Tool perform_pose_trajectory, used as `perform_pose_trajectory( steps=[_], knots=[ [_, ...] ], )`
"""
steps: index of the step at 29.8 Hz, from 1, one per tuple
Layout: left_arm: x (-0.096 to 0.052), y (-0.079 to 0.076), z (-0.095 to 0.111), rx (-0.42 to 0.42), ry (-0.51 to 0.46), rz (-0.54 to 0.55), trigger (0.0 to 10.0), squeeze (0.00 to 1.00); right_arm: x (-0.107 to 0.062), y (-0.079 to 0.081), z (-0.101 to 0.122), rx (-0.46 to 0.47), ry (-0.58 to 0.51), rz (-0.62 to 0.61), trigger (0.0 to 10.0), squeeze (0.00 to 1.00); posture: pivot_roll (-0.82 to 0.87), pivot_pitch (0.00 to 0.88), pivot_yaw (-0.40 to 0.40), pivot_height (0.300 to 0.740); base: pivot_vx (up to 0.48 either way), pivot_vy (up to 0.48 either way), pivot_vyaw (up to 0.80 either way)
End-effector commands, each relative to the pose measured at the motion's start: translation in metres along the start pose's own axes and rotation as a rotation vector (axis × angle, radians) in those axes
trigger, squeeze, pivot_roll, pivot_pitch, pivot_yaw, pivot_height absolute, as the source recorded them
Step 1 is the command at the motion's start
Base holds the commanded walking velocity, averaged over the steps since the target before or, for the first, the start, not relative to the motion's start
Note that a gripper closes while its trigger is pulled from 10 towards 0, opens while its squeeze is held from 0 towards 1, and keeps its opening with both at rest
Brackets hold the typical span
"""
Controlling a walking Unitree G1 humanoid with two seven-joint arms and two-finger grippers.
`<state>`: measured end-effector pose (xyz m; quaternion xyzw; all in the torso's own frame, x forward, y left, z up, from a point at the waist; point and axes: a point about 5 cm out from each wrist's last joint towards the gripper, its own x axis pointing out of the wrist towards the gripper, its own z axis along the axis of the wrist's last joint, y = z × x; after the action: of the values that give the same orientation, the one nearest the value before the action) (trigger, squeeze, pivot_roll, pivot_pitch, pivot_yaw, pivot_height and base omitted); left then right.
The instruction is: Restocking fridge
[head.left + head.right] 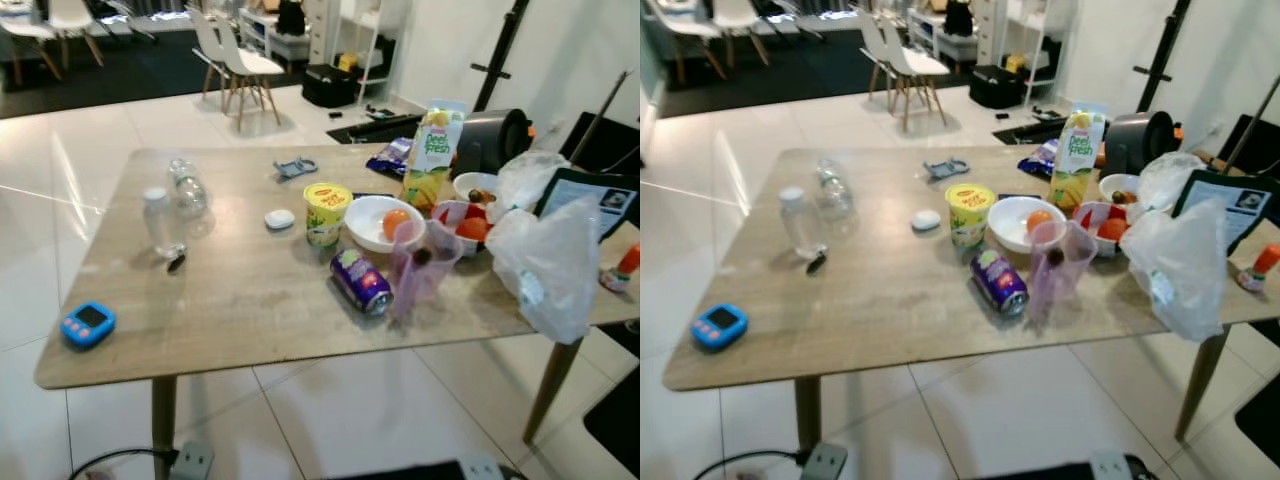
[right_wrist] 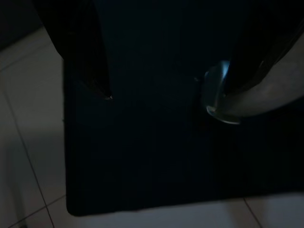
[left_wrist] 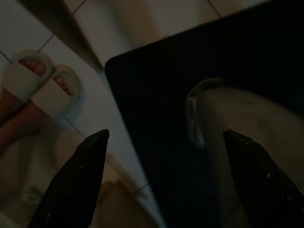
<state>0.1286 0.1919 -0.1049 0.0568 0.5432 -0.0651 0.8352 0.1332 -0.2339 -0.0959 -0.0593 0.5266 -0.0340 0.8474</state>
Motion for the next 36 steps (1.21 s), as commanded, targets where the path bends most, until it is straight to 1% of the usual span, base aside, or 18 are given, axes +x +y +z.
perform_pose_trajectory(
  steps=[1,17,18,20,23,31,36],
  knots=[
    [-0.001,-0.0062,-0.0153,-0.016,0.059,-0.021,10.0,0.0,-0.0029,-0.007,-0.0146,0.0,0.045,-0.018,10.0,0.0,0.08,0.0,-0.032,0.74,0.0,0.0,0.0],
    [-0.001,-0.0067,-0.0157,-0.02,0.061,-0.025,10.0,0.0,-0.0025,-0.0044,-0.0135,-0.014,0.038,-0.004,10.0,0.0,0.08,0.0,-0.031,0.74,0.0,0.0,0.0],
    [-0.001,-0.0072,-0.0156,-0.018,0.062,-0.028,10.0,0.0,-0.0022,-0.0021,-0.0113,-0.03,0.022,0.02,10.0,0.0,0.08,0.0,-0.031,0.74,0.0,0.0,0.0],
    [-0.0009,-0.0074,-0.0156,-0.019,0.062,-0.029,10.0,0.0,-0.0021,-0.0011,-0.0103,-0.033,0.014,0.032,10.0,0.0,0.08,0.0,-0.031,0.74,0.0,0.0,0.0],
    [-0.0008,-0.0078,-0.0154,-0.023,0.061,-0.03,10.0,0.0,-0.002,0.0,-0.0091,-0.043,0.007,0.047,10.0,0.0,0.08,0.0,-0.031,0.74,0.0,0.0,0.8],
    [-0.0007,-0.0077,-0.0145,-0.025,0.06,-0.03,10.0,0.0,-0.0021,0.0002,-0.0095,-0.022,0.001,0.04,10.0,0.0,0.08,0.0,-0.03,0.74,0.0,0.0,0.8],
    [-0.0007,-0.0068,-0.0136,-0.021,0.057,-0.028,10.0,0.0,-0.0024,-0.0031,-0.0115,-0.032,0.019,0.011,10.0,0.0,0.08,0.0,-0.032,0.74,0.0,0.0,0.0]
  ],
)
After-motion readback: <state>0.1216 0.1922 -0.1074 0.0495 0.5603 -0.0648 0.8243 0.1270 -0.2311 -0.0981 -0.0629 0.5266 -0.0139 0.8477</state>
